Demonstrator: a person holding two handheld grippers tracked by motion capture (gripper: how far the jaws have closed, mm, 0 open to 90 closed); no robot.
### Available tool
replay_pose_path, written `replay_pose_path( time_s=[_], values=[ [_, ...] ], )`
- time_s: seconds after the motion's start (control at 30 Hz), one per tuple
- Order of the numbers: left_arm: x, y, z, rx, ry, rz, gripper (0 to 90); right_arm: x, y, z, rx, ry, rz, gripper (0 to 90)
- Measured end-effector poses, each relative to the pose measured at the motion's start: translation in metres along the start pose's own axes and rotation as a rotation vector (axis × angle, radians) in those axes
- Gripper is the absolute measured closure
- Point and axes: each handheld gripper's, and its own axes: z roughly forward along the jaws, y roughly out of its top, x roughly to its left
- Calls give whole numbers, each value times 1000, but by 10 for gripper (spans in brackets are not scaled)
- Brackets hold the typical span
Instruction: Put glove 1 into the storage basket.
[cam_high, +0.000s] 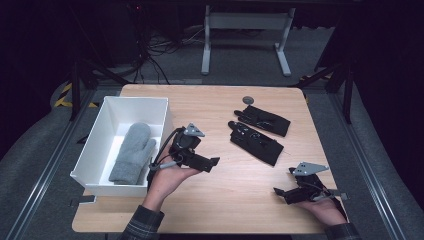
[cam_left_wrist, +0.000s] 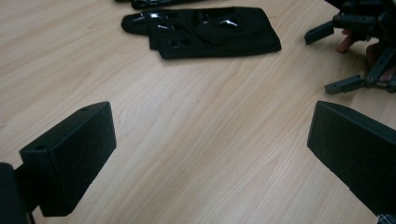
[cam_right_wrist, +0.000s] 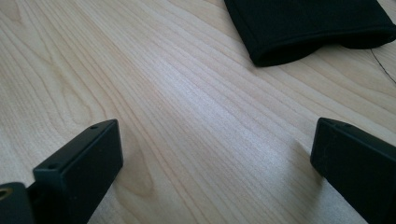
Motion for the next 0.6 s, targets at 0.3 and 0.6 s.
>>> replay_pose_path(
  time_s=[0.3, 0.6],
  values=[
    [-10, -27, 26, 51, 13, 29, 21, 0, 0, 0, 1, 0, -1, 25],
    [-16, -59, 47, 108, -3, 30, 22, 0, 1, 1, 1, 2, -1, 24]
  ],
)
